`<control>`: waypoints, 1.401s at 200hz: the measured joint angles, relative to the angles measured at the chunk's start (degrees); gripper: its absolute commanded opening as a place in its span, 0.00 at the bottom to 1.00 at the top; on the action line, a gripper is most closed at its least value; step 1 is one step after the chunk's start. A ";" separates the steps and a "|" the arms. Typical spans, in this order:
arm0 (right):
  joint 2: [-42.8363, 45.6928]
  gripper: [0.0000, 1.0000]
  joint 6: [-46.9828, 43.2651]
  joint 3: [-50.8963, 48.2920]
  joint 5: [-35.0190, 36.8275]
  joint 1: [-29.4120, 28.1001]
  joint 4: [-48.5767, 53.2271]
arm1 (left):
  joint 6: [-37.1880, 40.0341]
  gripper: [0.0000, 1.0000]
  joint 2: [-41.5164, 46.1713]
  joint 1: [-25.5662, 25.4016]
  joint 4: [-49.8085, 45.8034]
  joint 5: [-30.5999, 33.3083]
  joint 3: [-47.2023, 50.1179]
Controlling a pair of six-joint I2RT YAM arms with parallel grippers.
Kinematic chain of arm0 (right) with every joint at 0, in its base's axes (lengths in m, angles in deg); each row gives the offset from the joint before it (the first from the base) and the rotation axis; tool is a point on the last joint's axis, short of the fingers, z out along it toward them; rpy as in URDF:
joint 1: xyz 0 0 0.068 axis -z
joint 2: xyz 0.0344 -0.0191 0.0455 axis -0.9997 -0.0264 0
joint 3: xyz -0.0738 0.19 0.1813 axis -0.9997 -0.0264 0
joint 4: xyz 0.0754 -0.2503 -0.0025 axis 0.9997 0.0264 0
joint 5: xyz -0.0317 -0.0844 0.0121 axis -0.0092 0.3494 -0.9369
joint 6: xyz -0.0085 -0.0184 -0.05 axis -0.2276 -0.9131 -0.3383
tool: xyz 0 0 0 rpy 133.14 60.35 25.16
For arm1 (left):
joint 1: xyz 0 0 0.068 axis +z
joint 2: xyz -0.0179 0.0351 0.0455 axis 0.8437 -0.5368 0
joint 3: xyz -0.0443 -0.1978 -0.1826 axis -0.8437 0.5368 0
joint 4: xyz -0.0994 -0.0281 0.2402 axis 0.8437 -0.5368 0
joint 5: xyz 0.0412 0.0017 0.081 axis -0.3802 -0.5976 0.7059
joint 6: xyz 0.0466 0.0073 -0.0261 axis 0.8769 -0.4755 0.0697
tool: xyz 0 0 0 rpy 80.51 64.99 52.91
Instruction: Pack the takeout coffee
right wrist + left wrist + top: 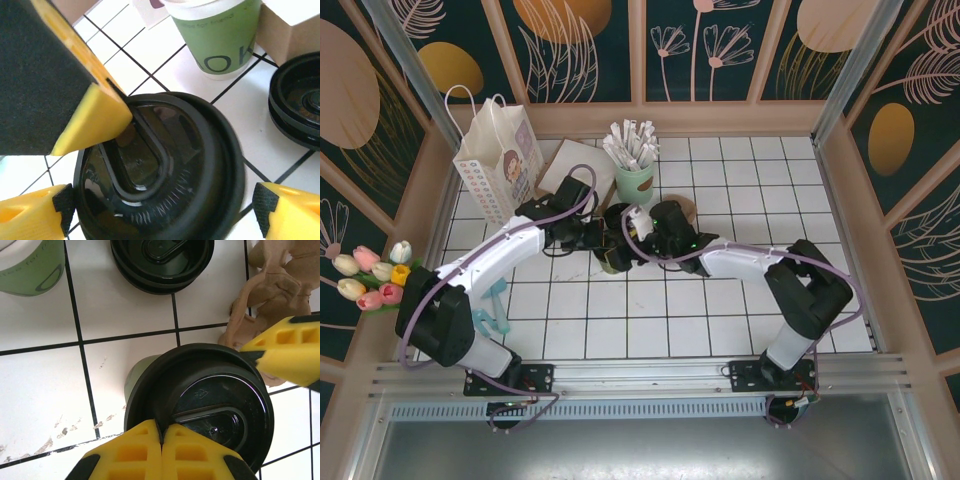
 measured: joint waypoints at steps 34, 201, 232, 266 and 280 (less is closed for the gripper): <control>3.39 0.96 8.44 -1.73 -1.62 3.72 -1.70 | -0.15 0.00 0.00 0.00 -1.27 0.02 -0.50; -6.71 0.79 28.74 13.16 -7.89 8.66 18.45 | 14.97 0.00 -5.84 -0.39 -10.01 0.33 -9.25; -6.91 0.77 28.30 13.16 -11.02 10.01 19.45 | 18.45 0.00 -6.84 -0.42 -11.89 0.63 -11.93; -9.55 0.76 26.99 14.01 -13.90 9.81 20.79 | 19.37 0.00 -6.91 -0.42 -12.48 0.61 -12.31; -10.45 0.76 26.77 14.43 -14.73 9.70 20.96 | 19.39 0.00 -6.91 -0.42 -12.74 0.74 -12.00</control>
